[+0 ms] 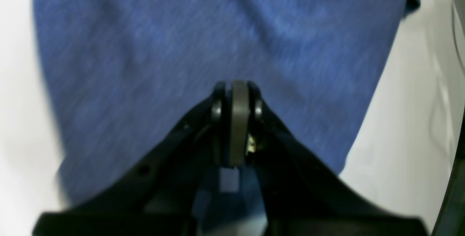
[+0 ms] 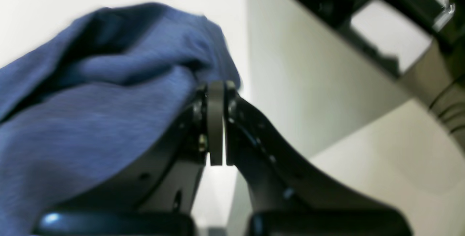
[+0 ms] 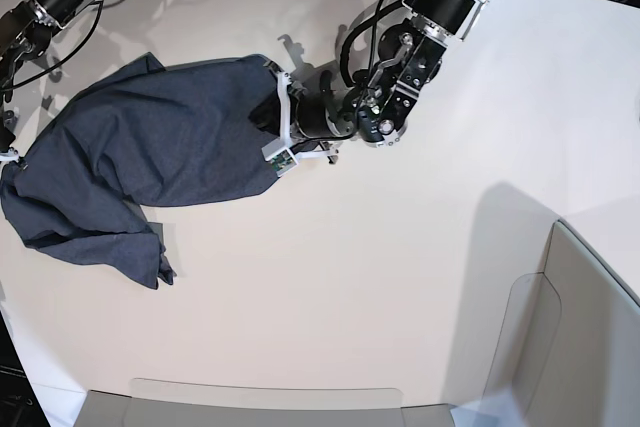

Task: Layout the t-shirt on the table in an organized manner, then fold the t-shirt properly
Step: 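Lay the shirt down and pull the left gripper across it, then release the shirt and raise both grippers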

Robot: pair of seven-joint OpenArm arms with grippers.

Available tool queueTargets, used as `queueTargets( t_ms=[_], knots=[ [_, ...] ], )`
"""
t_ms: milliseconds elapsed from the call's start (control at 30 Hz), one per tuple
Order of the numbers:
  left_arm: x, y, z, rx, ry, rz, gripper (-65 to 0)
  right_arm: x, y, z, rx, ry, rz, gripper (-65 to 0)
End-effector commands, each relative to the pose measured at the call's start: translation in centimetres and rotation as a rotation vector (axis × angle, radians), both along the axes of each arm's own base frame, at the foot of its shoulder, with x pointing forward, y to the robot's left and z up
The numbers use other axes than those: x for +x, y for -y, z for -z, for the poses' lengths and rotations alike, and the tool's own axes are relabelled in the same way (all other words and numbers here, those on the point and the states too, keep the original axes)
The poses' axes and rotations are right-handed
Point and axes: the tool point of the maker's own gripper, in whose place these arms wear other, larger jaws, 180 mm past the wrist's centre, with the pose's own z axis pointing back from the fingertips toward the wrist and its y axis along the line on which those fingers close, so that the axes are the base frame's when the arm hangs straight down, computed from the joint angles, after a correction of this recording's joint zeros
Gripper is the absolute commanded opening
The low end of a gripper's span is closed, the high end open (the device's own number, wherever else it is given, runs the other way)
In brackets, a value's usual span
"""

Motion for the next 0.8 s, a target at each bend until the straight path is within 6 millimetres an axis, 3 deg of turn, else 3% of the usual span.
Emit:
queueTargets(
  t_ms=[0, 100, 233, 433, 600, 767],
  knots=[
    [0.5, -2.6, 0.4, 0.045, 0.009, -0.048, -63.7, 1.4, 0.9, -2.1, -0.038, 0.050, -0.015, -65.0],
    [0.5, -8.6, 0.0, 0.064, 0.031, -0.194, -63.7, 2.2, 0.8, 0.1, -0.010, 0.014, -0.039, -65.0],
    [-0.1, -15.1, -0.4, 0.115, 0.051, -0.333, -63.7, 4.2, -1.4, 2.9, -0.021, 0.007, -0.123, -65.0],
    [-1.3, -21.7, 0.5, 0.210, 0.036, -0.433, -63.7, 6.0, -4.8, 5.7, -0.034, -0.038, -0.243, -65.0],
    [-0.6, -27.0, -0.7, 0.262, 0.070, -0.543, -63.7, 7.0, -7.4, 6.6, -0.046, -0.075, -0.328, -65.0],
    [-0.3, -31.8, -2.2, 0.312, 0.106, -0.637, -63.7, 8.0, -7.1, 6.1, -0.172, -0.151, -0.350, -65.0]
  ],
)
